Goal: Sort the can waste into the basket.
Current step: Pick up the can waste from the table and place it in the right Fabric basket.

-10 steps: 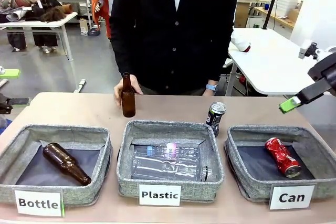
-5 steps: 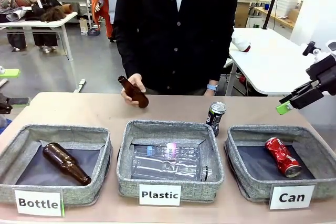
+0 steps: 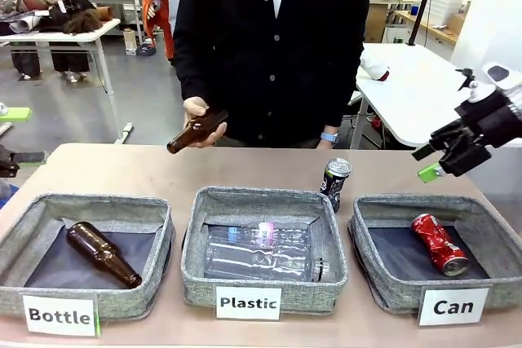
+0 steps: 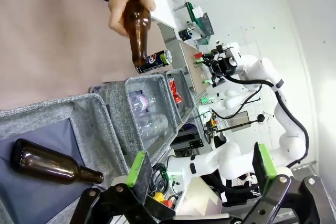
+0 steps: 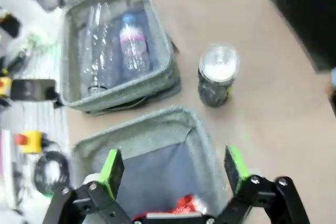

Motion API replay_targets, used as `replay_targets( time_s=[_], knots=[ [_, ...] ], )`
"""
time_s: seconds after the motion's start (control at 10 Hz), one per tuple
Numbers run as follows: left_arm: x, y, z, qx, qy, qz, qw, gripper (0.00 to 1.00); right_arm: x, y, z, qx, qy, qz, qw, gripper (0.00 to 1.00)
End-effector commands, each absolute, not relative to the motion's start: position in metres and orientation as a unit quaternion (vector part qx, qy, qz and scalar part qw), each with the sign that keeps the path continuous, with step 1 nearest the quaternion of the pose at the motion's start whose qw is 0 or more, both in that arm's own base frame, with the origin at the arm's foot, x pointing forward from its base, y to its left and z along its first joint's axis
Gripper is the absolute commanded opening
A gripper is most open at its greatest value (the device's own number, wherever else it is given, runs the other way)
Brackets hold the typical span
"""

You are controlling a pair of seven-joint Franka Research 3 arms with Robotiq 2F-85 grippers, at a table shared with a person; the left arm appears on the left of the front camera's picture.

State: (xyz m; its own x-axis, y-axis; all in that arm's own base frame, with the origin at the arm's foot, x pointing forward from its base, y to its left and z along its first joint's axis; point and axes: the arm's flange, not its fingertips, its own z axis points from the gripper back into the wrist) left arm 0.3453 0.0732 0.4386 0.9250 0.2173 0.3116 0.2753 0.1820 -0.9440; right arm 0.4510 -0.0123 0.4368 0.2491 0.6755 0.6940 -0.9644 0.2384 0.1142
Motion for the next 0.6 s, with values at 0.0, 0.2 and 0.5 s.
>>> replay_targets(
  time_s=[0.0,0.2,0.5],
  knots=[
    [0.342,0.075,0.441,-0.639,-0.184,-0.021,0.747,1.0,0.494,-0.025,0.414,0.328,-0.298,0.598,0.667,1.0],
    [0.342,0.075,0.441,-0.639,-0.184,-0.021,0.747,1.0,0.511,-0.023,0.392,0.318,-0.305,0.599,0.668,1.0],
    [0.313,0.193,0.465,-0.61,-0.26,0.007,0.748,1.0,0.526,-0.007,0.369,0.305,-0.281,0.615,0.671,1.0]
  ],
)
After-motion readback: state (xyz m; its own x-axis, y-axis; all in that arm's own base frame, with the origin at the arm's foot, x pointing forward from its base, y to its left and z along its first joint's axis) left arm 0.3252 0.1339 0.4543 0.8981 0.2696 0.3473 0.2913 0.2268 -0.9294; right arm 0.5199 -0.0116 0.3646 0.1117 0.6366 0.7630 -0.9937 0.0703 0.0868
